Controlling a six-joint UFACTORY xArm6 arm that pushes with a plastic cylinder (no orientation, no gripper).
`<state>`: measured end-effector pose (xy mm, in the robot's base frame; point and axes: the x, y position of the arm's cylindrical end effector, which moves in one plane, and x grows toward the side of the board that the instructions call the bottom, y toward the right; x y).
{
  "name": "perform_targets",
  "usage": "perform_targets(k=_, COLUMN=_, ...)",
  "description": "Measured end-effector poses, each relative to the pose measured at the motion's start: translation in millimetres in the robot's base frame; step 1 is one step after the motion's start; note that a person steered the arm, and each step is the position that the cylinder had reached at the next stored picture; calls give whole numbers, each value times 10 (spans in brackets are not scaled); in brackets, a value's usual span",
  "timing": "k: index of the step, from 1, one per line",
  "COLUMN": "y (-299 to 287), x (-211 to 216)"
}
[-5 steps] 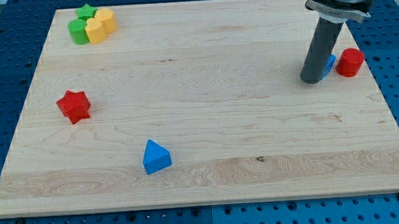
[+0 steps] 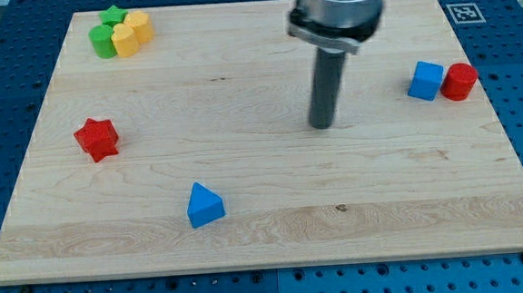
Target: Push the red star to the blue cube
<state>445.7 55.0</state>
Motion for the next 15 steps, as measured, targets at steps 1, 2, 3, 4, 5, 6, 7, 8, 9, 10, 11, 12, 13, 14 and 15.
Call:
perform_targets(k=1, y=-435, x=-343)
perform_targets(k=2, y=-1033, x=-417)
perform_targets(k=3, y=-1810, x=-417)
perform_targets(k=4, y=-2505, x=-417)
perform_targets(k=5, y=-3002, x=-344)
perform_targets(k=6, y=-3136, x=-26)
perform_targets(k=7, y=-3019, x=55)
perform_targets(k=8, y=-2745, x=89)
perform_targets(k=9, y=-2675, x=238)
perform_targets(k=10, y=-2690, x=531)
perform_targets(k=11, y=-2641, x=565)
perform_targets(k=12, y=-2561, x=504)
perform_targets(k=13, y=-2450, x=353)
perform_targets(k=14, y=-2292, x=330)
perform_targets(k=15, y=-2113, x=334)
